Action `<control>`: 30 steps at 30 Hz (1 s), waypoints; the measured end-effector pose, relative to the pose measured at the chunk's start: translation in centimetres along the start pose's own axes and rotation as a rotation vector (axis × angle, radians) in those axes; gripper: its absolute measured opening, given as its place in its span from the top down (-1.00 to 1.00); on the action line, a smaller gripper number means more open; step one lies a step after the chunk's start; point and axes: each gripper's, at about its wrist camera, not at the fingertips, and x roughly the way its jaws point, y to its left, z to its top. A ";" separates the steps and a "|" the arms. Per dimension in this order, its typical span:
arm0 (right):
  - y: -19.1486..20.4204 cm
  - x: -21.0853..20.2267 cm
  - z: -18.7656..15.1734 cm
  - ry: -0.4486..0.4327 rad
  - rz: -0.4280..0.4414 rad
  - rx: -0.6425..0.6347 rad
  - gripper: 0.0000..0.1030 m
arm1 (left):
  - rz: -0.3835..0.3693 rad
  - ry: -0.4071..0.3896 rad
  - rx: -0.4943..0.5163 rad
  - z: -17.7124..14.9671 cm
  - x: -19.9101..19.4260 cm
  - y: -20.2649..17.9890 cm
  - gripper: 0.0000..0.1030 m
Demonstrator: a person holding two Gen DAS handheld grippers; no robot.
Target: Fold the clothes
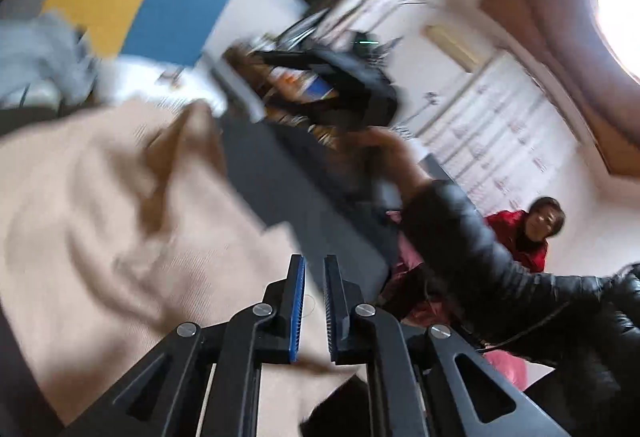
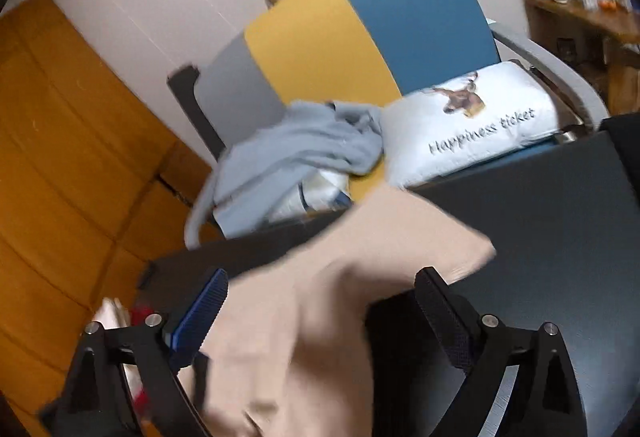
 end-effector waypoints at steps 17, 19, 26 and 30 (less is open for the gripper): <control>0.5 4.0 -12.7 0.417 0.168 -0.115 -0.91 | 0.196 0.078 -0.270 -10.2 2.2 7.2 0.60; 1.8 5.1 -14.3 0.554 0.111 -0.218 -0.60 | 0.241 0.080 -0.266 -10.1 2.2 8.0 0.62; 0.2 -1.2 -22.3 0.801 0.122 -0.232 -0.38 | 0.271 0.109 -0.240 -9.6 1.9 9.0 0.82; -3.2 -5.8 -26.3 0.851 -0.022 -0.152 -0.30 | 0.247 0.128 -0.273 -8.9 1.5 9.6 0.79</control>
